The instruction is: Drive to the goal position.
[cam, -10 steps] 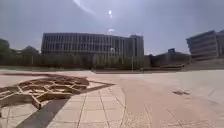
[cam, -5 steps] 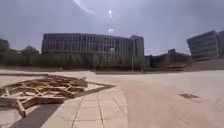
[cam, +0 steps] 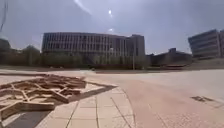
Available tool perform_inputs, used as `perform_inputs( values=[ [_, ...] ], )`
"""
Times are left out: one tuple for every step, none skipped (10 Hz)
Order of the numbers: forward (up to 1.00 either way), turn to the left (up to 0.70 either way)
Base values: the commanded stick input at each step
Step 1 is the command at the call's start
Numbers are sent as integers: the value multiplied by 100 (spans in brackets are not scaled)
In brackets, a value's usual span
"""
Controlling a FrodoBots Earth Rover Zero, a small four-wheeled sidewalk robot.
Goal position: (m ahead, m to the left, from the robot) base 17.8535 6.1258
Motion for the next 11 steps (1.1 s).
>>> perform_inputs(
  values=[
    [70,0],
    [70,0],
    [70,0],
    [70,0],
    [70,0],
    [70,0],
    [70,0],
    [70,0],
    [70,0],
    [70,0],
    [70,0]
  ],
)
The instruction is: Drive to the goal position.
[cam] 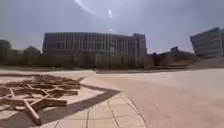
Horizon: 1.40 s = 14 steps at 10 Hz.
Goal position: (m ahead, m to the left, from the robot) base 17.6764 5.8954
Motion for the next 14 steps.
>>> perform_inputs(
  values=[
    [70,0],
    [70,0],
    [70,0],
    [70,0],
    [70,0],
    [70,0],
    [70,0],
    [70,0],
    [70,0],
    [70,0],
    [70,0],
    [70,0],
    [70,0],
    [70,0]
  ],
)
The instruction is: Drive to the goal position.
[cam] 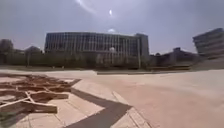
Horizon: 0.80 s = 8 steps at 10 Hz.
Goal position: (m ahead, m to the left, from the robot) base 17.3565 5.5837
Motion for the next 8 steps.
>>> perform_inputs(
  values=[
    [70,0],
    [70,0],
    [70,0],
    [70,0],
    [70,0],
    [70,0],
    [70,0],
    [70,0]
  ],
)
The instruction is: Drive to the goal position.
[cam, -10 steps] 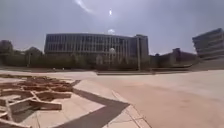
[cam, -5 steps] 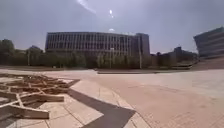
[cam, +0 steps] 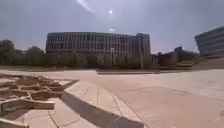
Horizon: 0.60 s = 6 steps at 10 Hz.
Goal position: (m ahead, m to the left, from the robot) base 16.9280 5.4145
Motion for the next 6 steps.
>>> perform_inputs(
  values=[
    [70,0],
    [70,0],
    [70,0],
    [70,0],
    [70,1],
    [70,35]
  ],
)
